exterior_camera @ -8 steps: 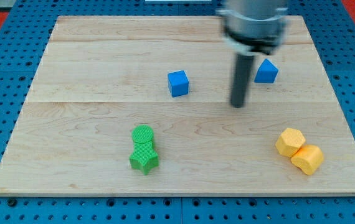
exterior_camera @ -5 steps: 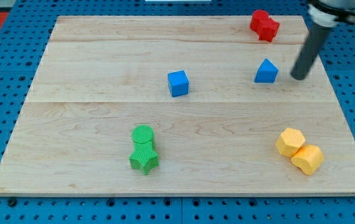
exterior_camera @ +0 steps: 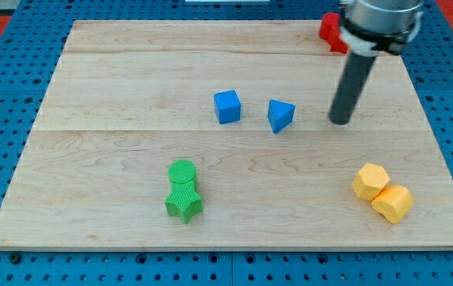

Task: Move the blue triangle into the blue cube

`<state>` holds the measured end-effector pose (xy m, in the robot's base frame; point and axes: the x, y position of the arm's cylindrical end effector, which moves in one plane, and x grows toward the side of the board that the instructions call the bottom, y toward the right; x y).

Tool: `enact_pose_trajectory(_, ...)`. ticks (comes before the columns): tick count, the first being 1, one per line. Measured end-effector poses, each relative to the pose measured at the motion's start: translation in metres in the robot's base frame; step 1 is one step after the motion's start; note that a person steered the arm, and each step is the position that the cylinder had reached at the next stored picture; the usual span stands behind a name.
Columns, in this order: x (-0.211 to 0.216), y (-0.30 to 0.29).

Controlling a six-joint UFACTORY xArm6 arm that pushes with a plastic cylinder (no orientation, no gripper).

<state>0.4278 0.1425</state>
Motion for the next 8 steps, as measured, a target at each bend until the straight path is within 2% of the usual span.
enact_pose_trajectory(1,-0.007,-0.070)
enact_pose_trajectory(2,-0.009,-0.108)
enact_pose_trajectory(3,-0.009,-0.121)
enact_pose_trajectory(6,-0.009,-0.119)
enact_pose_trajectory(7,-0.009,-0.093)
enact_pose_trajectory(8,-0.014,-0.019)
